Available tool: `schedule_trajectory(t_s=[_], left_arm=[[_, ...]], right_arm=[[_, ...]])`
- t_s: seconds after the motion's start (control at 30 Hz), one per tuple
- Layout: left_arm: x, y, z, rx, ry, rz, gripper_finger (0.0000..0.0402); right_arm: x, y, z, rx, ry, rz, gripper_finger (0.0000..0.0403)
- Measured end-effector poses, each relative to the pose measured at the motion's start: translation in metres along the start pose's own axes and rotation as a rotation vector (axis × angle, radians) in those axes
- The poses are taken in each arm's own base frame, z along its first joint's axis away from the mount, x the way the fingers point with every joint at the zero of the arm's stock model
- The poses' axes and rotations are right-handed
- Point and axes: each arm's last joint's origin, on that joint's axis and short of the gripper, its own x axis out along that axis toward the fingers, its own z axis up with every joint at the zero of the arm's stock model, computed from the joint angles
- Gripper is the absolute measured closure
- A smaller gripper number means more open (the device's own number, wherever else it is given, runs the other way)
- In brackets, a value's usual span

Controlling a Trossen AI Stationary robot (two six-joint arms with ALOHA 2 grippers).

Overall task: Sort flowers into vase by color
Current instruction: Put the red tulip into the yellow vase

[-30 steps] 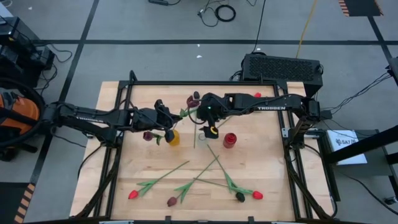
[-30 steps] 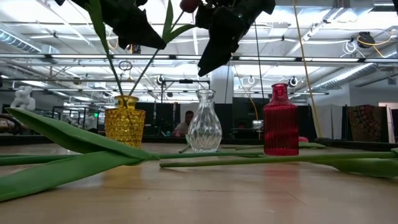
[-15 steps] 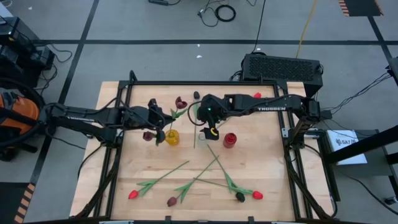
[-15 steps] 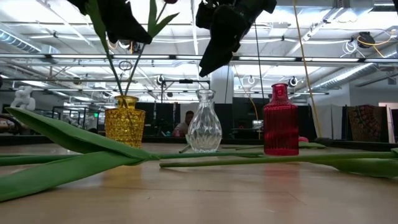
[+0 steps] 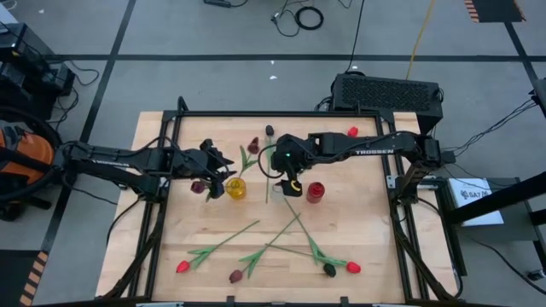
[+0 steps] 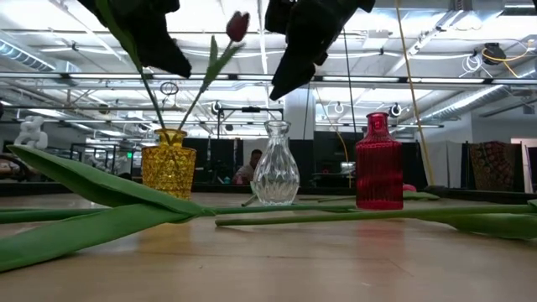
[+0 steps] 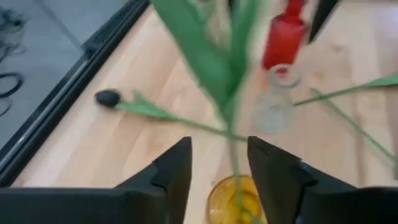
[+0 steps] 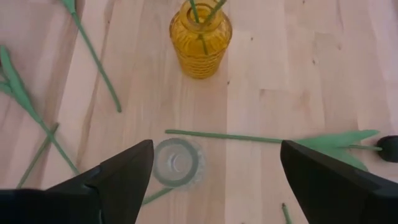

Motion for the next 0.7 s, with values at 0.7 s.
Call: schedule_trajectory(t_s=[0.7], left_arm=[[-0.064, 0.022, -0.002, -0.08, -0.178, 0.058, 0.0221]], right_arm=[[-0.101, 0.042, -0.018, 0.072, -0.147, -0.114, 0.006]])
